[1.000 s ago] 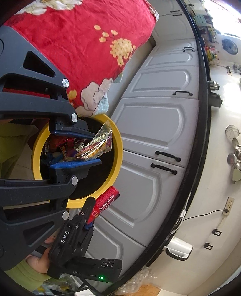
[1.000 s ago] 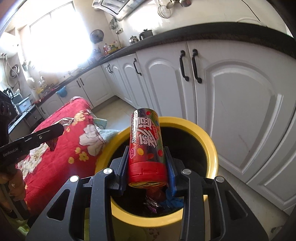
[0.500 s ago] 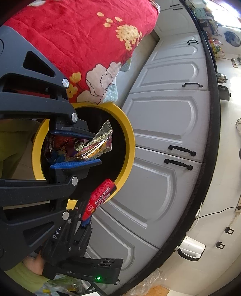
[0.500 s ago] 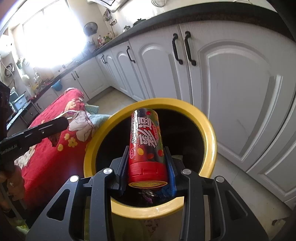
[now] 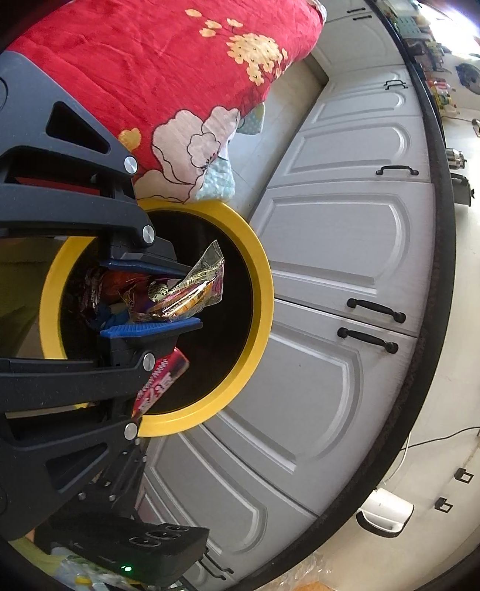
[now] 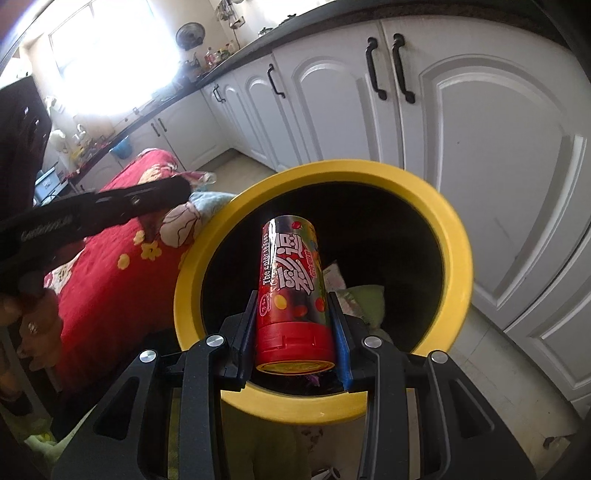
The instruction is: Collect trash
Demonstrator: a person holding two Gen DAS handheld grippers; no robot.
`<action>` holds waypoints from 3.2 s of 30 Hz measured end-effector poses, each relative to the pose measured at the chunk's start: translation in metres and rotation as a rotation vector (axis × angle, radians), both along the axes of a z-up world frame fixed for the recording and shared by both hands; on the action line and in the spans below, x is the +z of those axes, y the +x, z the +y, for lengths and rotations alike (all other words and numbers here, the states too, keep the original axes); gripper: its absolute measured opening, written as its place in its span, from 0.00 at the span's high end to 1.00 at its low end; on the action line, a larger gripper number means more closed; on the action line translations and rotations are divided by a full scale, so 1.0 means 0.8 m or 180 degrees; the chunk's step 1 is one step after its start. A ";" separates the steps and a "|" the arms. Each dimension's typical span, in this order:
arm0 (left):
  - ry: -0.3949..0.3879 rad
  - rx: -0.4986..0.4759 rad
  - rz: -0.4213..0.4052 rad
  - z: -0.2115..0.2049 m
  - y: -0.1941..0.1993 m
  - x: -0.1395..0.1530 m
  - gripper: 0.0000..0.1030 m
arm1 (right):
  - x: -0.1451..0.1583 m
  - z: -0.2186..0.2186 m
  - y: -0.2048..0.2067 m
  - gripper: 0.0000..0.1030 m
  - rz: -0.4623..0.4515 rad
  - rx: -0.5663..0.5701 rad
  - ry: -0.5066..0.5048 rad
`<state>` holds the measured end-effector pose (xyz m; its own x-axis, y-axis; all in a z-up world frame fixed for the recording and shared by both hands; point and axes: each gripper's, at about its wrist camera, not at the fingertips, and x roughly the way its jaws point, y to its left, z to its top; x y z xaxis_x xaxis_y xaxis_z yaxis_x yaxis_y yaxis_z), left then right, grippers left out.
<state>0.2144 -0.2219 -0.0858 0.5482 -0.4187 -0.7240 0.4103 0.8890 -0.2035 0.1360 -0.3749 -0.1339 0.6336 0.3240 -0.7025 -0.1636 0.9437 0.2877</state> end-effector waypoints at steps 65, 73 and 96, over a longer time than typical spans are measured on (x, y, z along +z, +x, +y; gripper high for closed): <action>0.0076 0.0301 0.0015 0.067 -0.025 0.040 0.11 | 0.064 -0.003 -0.036 0.08 -0.0333 -0.0303 -0.0260; 0.0082 0.0357 -0.0069 0.092 -0.052 0.053 0.11 | 0.084 0.008 -0.052 0.07 -0.0421 -0.0322 -0.0295; 0.0183 0.0705 -0.0482 0.161 -0.144 0.082 0.11 | 0.125 0.069 -0.115 0.06 -0.0742 -0.0277 -0.0372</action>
<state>0.0995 -0.0932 -0.0206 0.7256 -0.2372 -0.6460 0.2266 0.9687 -0.1013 0.0439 -0.3200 -0.0340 0.8046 0.1865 -0.5638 -0.1294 0.9817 0.1400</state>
